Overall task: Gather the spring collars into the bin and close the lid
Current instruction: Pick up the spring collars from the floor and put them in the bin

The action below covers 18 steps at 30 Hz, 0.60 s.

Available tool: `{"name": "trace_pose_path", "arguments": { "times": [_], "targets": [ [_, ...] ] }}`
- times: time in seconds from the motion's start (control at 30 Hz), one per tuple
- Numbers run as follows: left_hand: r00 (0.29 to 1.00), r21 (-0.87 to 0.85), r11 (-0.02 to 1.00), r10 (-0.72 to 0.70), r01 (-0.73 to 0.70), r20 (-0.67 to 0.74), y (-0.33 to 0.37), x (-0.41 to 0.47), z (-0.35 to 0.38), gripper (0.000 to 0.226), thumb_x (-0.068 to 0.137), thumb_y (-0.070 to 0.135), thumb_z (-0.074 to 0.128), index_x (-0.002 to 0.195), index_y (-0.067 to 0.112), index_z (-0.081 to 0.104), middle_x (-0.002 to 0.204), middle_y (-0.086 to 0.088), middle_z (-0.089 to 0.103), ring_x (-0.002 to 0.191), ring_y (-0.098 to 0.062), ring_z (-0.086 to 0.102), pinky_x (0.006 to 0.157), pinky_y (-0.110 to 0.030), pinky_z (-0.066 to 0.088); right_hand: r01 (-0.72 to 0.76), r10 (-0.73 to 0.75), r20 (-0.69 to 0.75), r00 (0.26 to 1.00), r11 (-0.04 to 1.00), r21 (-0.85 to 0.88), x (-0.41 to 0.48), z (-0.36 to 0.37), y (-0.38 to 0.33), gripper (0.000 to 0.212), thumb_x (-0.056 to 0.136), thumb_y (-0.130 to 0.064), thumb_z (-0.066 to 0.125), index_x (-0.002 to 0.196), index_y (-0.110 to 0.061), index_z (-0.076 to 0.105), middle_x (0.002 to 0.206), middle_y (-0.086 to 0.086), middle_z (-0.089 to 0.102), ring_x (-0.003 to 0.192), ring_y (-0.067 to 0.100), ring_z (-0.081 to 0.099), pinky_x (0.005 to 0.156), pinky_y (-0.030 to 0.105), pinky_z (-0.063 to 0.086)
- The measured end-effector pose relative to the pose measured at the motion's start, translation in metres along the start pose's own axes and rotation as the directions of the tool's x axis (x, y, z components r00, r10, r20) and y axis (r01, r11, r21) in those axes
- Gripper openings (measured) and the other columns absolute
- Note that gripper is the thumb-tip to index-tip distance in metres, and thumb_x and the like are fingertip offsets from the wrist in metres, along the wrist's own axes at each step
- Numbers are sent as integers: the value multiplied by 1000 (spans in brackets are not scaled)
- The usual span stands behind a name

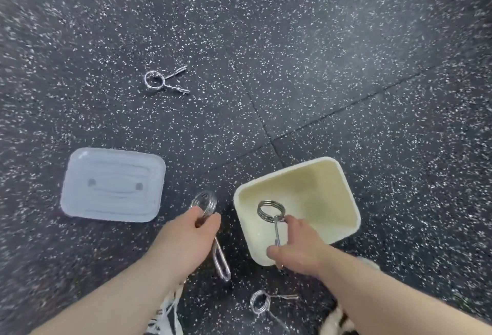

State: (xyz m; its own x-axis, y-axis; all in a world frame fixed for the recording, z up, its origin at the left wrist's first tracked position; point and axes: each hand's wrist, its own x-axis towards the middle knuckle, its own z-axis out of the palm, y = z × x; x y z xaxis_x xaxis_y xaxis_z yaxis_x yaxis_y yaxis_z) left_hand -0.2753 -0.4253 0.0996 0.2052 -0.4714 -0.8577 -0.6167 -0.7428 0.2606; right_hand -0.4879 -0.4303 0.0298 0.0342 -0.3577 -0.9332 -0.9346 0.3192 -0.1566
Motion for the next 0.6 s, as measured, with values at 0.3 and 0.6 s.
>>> {"name": "trace_pose_path", "arguments": {
  "times": [0.3, 0.6],
  "targets": [
    [999, -74, 997, -8, 6, -31, -18, 44, 68, 30, 98, 53, 39, 112, 33, 57, 93, -3, 65, 65, -17, 50, 61, -33, 40, 25, -83, -170, 982, 948, -317, 79, 24, 0, 72, 82, -57, 49, 137, -11, 41, 130, 9, 48, 122, 30, 46, 100, 42, 41],
    [1000, -108, 994, -14, 16, 18, -51, 63, 86, 23, 97, 51, 42, 86, 38, 57, 74, 3, 67, 78, -14, 69, 60, -32, 50, -12, -59, -303, 951, 974, -227, 149, 66, -4, 72, 78, -56, 59, 134, -15, 37, 130, 5, 42, 121, 28, 42, 97, 45, 40]
  ]
}}
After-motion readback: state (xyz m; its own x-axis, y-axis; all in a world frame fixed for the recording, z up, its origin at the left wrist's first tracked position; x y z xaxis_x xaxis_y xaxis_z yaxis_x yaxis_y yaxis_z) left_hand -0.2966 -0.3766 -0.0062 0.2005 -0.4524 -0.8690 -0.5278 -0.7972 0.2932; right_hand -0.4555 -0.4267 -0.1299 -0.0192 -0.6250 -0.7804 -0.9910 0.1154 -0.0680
